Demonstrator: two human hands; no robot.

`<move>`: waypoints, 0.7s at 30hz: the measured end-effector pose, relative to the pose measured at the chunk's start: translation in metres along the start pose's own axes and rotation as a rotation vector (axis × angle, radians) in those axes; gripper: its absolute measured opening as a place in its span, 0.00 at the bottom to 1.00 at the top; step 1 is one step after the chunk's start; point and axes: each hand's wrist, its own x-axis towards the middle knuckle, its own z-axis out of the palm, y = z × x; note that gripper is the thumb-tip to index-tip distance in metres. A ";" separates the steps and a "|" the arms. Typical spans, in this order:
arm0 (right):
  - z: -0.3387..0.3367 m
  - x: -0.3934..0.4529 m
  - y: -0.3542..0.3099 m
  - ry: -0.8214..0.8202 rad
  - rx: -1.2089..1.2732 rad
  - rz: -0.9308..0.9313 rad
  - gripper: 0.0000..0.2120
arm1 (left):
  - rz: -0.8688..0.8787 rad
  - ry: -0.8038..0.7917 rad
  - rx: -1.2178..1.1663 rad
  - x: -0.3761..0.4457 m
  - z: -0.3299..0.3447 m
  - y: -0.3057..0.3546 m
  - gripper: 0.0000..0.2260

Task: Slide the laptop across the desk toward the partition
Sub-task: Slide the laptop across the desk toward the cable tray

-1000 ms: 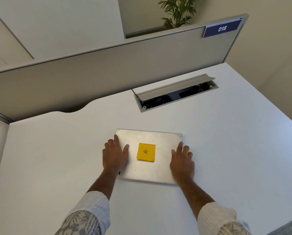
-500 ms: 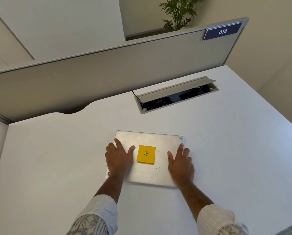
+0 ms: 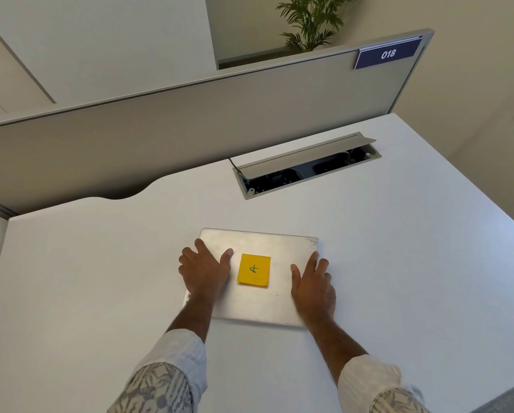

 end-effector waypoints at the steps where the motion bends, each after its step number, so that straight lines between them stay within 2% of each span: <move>1: 0.000 0.000 0.000 0.002 0.000 -0.001 0.34 | -0.014 -0.003 -0.019 0.001 -0.001 0.000 0.37; 8: 0.001 0.002 0.004 -0.002 -0.026 -0.019 0.30 | -0.047 0.000 -0.141 0.001 -0.005 -0.010 0.39; 14: 0.001 0.004 0.008 0.002 0.012 -0.033 0.28 | -0.076 -0.047 -0.395 -0.004 -0.005 -0.011 0.38; 21: -0.001 0.007 0.007 0.005 0.050 -0.066 0.27 | -0.075 -0.036 -0.435 -0.006 -0.015 -0.012 0.39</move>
